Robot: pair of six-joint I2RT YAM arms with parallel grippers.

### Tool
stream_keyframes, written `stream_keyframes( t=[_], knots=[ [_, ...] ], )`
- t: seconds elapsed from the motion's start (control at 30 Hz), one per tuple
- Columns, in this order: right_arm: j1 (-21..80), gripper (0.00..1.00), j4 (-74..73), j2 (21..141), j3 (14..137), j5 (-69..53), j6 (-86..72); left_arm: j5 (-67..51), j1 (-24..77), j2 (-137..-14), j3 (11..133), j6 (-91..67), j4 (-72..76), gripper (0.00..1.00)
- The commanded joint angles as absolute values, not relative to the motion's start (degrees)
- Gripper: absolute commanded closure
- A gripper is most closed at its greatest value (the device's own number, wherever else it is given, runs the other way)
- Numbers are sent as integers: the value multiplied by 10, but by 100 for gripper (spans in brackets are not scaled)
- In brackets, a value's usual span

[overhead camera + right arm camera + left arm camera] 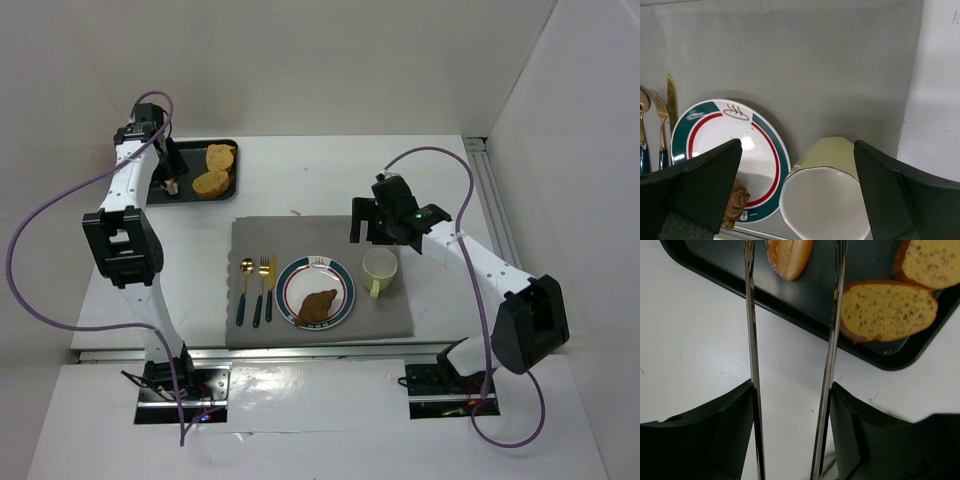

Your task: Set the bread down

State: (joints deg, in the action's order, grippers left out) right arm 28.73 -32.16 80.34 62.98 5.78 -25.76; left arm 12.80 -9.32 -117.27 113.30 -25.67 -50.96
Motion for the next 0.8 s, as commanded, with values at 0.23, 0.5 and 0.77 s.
stream_keyframes(
  t=[0.23, 0.5, 0.77],
  knots=[
    [299, 0, -322, 810, 640, 77, -266, 149, -103, -1250, 1199, -250, -527, 39],
    [309, 0, -322, 816, 653, 83, -266, 120, -103, -1194, 1174, -250, -527, 81],
    [326, 0, -316, 821, 658, 90, -272, 84, -21, -976, 996, -250, -512, 81]
  ],
)
